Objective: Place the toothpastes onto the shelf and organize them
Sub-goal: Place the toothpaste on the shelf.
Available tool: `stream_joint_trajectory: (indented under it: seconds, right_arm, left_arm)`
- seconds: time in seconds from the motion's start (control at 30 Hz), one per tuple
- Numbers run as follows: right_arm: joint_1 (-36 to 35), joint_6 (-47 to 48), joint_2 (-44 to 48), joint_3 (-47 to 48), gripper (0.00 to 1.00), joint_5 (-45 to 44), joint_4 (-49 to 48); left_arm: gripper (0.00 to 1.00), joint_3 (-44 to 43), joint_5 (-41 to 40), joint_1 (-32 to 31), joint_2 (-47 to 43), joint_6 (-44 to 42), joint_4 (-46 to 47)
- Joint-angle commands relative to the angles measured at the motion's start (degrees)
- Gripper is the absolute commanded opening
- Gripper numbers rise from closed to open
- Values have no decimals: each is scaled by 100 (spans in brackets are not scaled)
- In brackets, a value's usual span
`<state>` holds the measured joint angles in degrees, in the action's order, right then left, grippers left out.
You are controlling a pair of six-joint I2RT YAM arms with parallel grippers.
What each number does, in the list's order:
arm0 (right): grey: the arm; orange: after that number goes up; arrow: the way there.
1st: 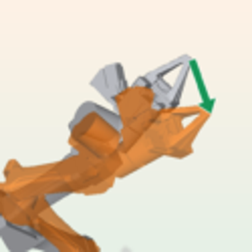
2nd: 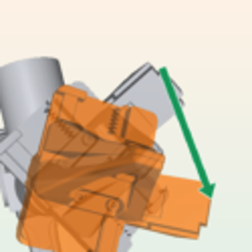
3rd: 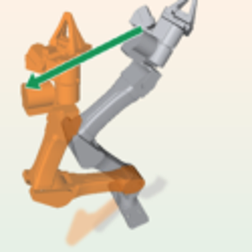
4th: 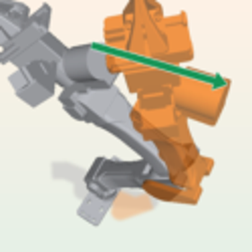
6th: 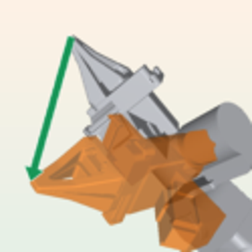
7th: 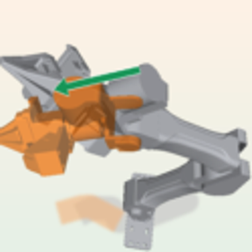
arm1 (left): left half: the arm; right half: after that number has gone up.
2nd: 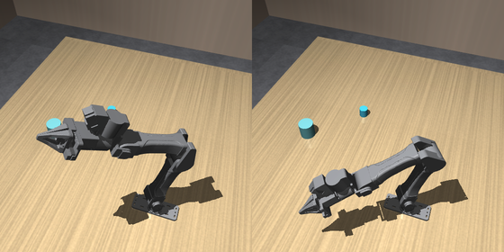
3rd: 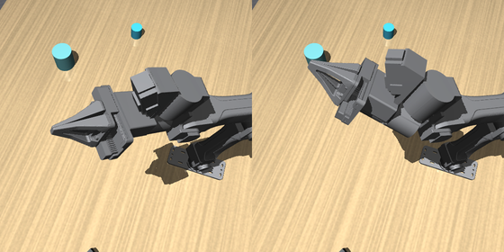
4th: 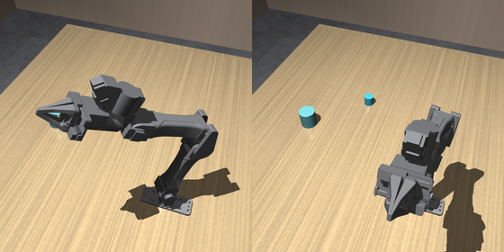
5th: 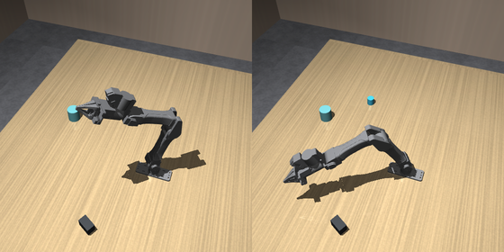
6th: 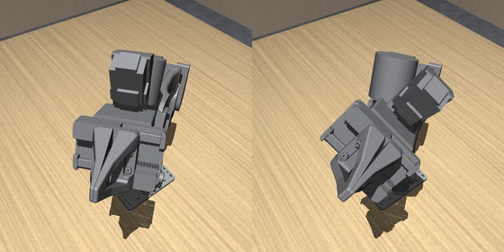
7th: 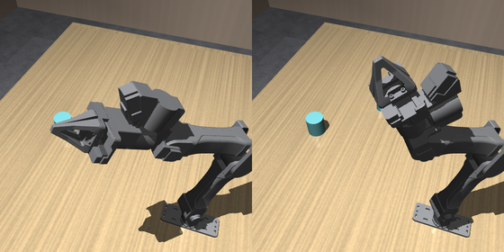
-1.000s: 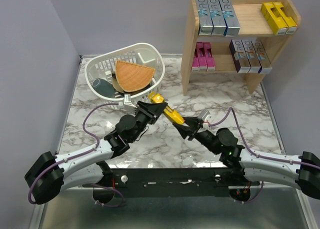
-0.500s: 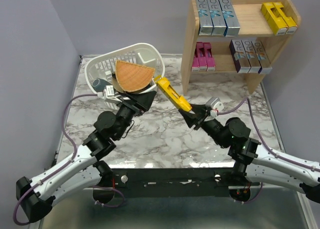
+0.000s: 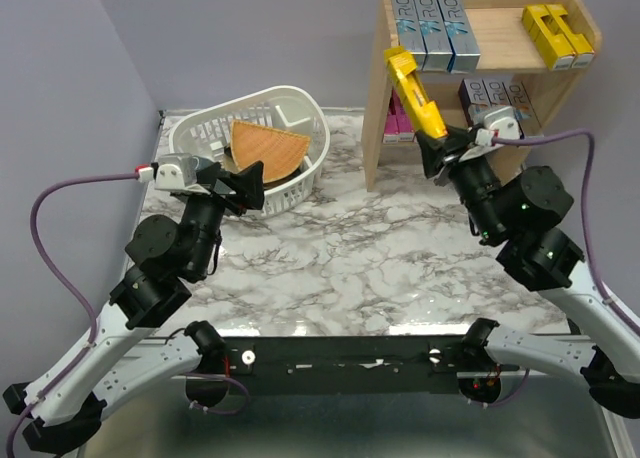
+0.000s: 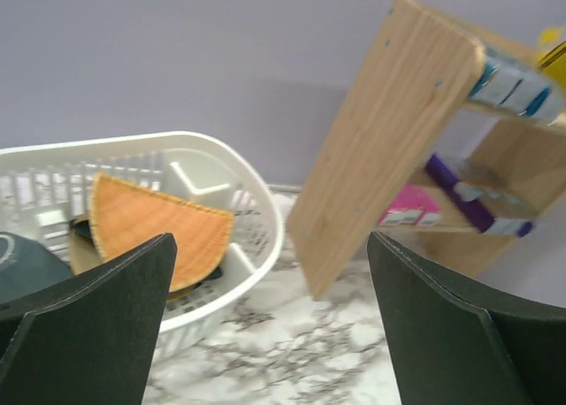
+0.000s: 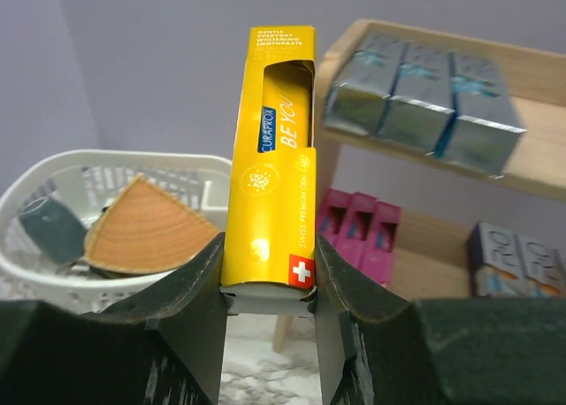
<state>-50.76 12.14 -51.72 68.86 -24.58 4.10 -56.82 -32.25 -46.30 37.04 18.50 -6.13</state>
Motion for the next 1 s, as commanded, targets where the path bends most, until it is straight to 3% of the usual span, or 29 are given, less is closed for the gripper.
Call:
stream_joint_trajectory:
  seconds: [0.0,0.27,0.43,0.63,0.97]
  right_arm:
    - [654,376,-294,1181,33,-39,600]
    - [2595,439,-1225,2754,34,593,1259]
    - [4097,-106,-2007,3844,34,1830,2066]
    - [4934,-484,-3062,4618,34,2649,2710]
    - [5577,-1047,-3652,4540,33,3135,2869]
  left_arm:
    - [99,337,-441,174,233,-1225,-275]
    - [99,680,-124,367,331,-1446,-275]
    - [99,742,-168,491,418,-1472,-222]
    - [99,839,-176,570,436,-1499,-143]
    - [99,865,78,904,401,-1332,-143]
